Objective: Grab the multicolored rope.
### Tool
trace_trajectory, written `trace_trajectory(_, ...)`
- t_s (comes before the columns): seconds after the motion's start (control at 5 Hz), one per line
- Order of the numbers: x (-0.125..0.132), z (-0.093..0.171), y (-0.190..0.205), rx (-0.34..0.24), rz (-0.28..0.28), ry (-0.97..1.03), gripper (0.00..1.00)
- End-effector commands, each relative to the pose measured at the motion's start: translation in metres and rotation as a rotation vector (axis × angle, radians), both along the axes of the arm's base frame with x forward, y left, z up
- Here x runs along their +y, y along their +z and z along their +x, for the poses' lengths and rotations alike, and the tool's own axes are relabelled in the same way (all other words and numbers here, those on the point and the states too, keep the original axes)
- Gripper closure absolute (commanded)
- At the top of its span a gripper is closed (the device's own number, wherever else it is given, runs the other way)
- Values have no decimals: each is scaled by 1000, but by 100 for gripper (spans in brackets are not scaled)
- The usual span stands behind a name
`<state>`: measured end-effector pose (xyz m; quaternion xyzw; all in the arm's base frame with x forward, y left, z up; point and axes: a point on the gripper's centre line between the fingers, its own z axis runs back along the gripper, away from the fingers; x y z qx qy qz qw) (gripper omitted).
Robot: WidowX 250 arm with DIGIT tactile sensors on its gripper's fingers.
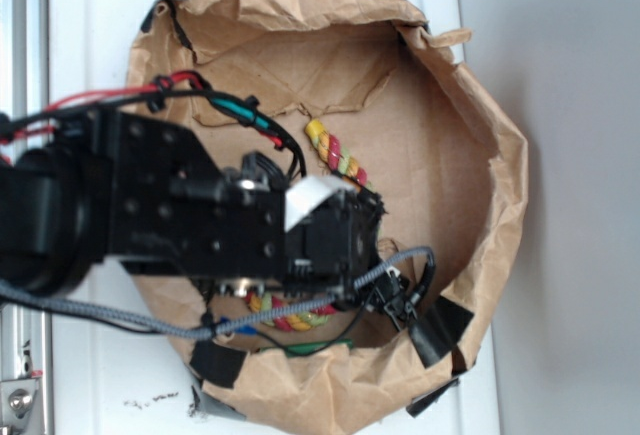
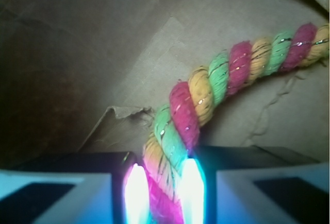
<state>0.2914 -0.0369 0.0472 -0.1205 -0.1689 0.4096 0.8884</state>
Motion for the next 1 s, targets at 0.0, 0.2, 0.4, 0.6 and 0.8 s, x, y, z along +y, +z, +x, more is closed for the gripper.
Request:
trace_trajectory(0.0,25,5,40,-7,-75,1,100)
trace_trajectory(0.2,31,4,56,21,-76,-6,100)
trace_trajectory(0.4,36,-3,71,-17,-24,-12,100)
trace_trajectory(0.6,36,-6,77,-36,-17,-21,100)
trace_trajectory(0.8,29,-10,75,-100,122,-31,28)
